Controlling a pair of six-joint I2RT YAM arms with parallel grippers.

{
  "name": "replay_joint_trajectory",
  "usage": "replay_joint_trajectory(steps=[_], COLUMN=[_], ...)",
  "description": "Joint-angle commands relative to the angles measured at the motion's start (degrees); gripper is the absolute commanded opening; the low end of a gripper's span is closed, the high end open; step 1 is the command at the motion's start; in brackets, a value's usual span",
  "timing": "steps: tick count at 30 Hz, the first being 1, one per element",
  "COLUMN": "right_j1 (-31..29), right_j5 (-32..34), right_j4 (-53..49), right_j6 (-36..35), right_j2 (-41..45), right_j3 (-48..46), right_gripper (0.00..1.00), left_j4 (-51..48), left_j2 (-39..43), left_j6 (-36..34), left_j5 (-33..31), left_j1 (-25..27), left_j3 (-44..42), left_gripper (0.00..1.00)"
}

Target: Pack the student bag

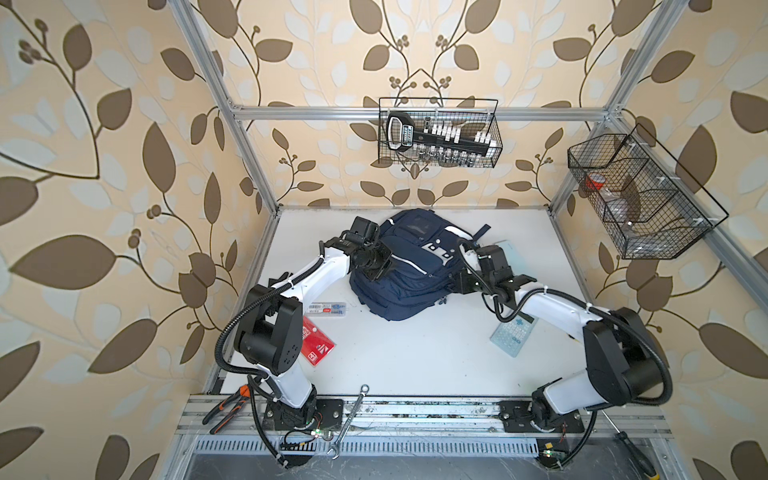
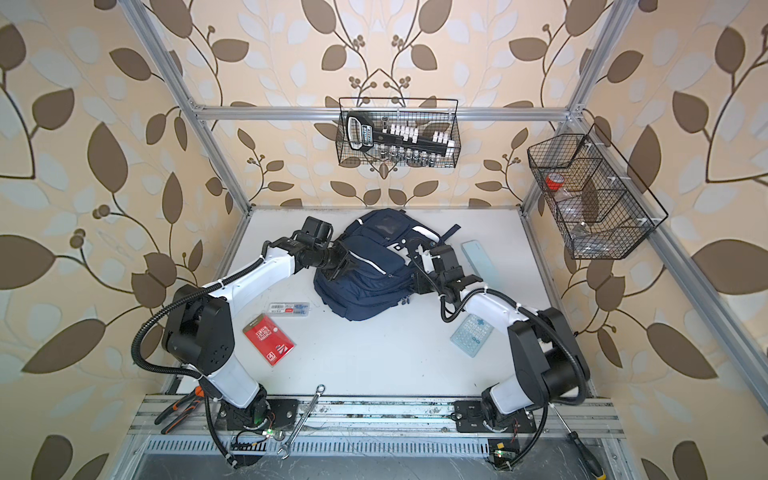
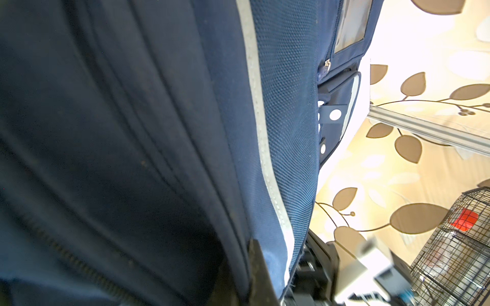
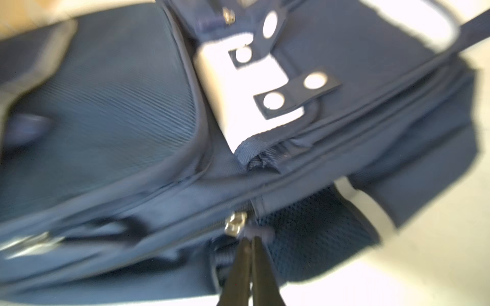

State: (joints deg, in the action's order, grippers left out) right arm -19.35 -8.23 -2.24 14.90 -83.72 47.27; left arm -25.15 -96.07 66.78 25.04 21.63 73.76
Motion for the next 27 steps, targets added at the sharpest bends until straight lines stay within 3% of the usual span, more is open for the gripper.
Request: replay_joint_trajectory(steps=[1,6,15,22,27], right_j1=[4.1,7.7,10.9,10.9,11.0], right_j5=[-11.1,-28.4,-37.3,-41.9,-43.5], right_j4=[4.2,6.5,15.6,17.4,19.6], right_j6=[5.4,4.8,7.2,6.5,7.1], right_j2=[2.0,-6.1,-14.3,-20.7,-20.1], right_j3=[-2.8,0.1,0.4,2.0,1.2], right_gripper=[0.44,0.54,0.72,0.66,0.50], left_j4=[3.0,2.2,1.3,1.0,1.1], left_j2=[1.4,1.9,1.8,2.3,1.8], left_j6=[-1.2,-0.6,-0.1,-0.2,-0.2], left_j5=[4.3,5.5,6.6,6.1,5.6], left_j1=[-0.3,-0.3,-0.3,-0.3,-0.3], left_j3=[3.2,4.8,5.8,5.4,5.3], left_gripper=[0.00,0.00,0.00,0.00,0.00])
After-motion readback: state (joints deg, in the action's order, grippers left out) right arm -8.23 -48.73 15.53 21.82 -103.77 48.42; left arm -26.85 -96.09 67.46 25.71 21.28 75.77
